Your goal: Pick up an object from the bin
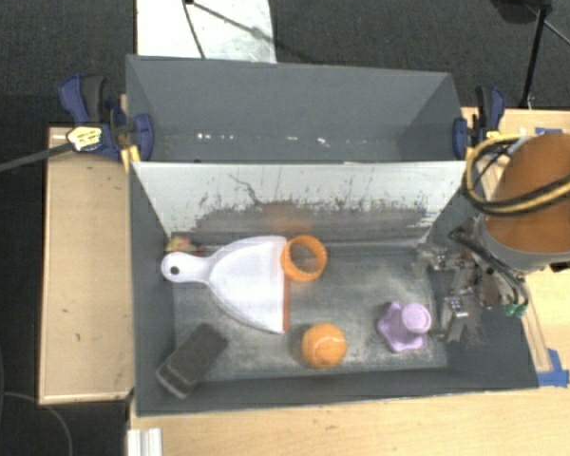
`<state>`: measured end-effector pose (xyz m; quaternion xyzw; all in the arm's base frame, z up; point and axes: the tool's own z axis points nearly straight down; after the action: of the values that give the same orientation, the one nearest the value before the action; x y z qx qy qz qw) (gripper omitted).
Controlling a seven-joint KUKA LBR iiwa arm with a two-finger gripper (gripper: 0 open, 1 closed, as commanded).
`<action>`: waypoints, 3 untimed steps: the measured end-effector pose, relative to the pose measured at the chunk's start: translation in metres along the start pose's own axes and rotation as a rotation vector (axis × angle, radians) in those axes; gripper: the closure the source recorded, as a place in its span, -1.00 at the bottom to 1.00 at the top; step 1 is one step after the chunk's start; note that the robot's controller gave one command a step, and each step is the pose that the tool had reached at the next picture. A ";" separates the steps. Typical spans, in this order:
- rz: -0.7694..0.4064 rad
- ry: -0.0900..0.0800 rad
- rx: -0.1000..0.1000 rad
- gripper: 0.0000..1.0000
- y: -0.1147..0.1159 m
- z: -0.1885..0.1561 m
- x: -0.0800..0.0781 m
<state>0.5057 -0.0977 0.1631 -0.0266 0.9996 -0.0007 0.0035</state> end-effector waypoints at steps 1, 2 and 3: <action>-0.015 0.004 -0.001 -1.00 0.000 0.026 0.012; 0.142 0.006 -0.002 -1.00 0.000 0.041 0.017; -0.160 0.004 -0.002 -1.00 0.001 0.065 0.022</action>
Offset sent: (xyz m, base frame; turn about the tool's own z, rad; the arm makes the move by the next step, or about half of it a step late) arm -0.0225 -0.0023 -0.0561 -0.0043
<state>0.4837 -0.0980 0.0980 -0.1064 0.9943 -0.0001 0.0014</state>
